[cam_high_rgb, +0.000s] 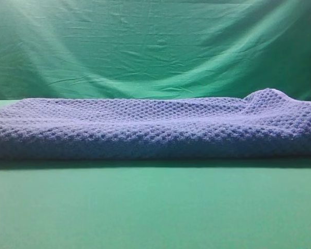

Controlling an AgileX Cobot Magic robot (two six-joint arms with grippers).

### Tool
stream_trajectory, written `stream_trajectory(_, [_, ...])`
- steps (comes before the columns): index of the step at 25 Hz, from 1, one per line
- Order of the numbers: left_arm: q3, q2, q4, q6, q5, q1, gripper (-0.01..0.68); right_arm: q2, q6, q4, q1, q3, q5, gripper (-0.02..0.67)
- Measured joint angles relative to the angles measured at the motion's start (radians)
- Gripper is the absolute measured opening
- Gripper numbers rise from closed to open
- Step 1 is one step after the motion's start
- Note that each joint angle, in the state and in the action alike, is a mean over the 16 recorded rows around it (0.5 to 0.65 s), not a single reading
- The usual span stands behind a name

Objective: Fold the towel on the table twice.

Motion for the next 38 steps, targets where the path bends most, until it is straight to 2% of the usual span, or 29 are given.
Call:
stream_trajectory(7, [0.017,0.0,0.003,0.0,0.0,0.0,0.0,0.0,0.005,0.017,0.0,0.02,-0.003,0.0])
stream_trajectory(23, [0.123,0.001,0.004,0.002,-0.013,0.0,0.0,0.0,0.007,0.021,0.0,0.026,0.175,0.0])
stream_trajectory(38, [0.155,0.003,0.005,0.002,-0.022,0.0,0.0,0.0,0.007,-0.055,0.0,0.053,0.14,0.0])
